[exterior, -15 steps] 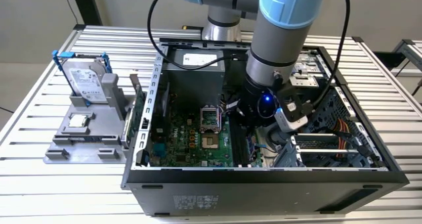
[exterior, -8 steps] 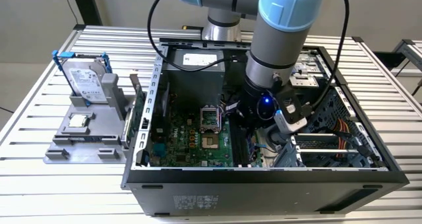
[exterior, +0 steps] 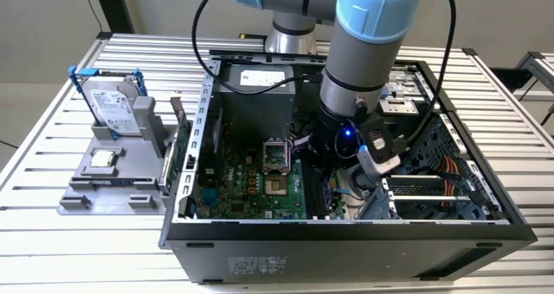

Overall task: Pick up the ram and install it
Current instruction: 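Insert the ram into the slot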

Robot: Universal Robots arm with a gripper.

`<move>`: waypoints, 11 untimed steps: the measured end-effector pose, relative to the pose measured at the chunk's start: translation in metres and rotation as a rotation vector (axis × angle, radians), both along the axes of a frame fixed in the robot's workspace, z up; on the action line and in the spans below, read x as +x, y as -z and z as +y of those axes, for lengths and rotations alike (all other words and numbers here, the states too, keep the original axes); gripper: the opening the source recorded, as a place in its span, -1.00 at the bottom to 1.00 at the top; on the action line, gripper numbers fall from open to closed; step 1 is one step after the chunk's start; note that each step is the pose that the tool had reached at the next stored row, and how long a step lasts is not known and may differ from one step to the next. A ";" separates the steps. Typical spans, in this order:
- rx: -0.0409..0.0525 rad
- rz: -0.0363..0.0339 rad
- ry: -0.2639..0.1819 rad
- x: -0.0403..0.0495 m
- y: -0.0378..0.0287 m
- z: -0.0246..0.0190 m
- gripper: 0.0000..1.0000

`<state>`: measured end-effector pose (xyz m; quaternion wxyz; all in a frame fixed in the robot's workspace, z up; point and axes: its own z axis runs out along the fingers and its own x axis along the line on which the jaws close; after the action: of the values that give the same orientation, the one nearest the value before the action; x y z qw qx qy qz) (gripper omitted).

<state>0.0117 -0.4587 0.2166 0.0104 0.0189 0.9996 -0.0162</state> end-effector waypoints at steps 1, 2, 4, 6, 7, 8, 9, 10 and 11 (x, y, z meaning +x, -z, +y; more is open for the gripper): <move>0.0002 0.0000 0.000 0.0000 0.0003 0.0000 -1.00; 0.0001 0.0000 0.000 0.0000 0.0006 0.0000 -1.00; -0.0001 0.0000 0.000 -0.0001 0.0012 0.0000 -1.00; -0.0003 0.0001 0.000 -0.0001 0.0020 0.0000 -1.00; -0.0002 0.0001 0.000 -0.0001 0.0024 0.0000 -1.00; -0.0002 0.0000 0.000 -0.0001 0.0028 0.0000 -1.00; -0.0003 0.0001 0.000 -0.0002 0.0031 0.0000 -1.00; -0.0003 0.0001 0.000 -0.0002 0.0033 0.0000 -1.00; -0.0002 0.0001 0.000 -0.0002 0.0035 0.0000 -1.00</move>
<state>0.0115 -0.4587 0.2131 0.0104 0.0190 0.9996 -0.0163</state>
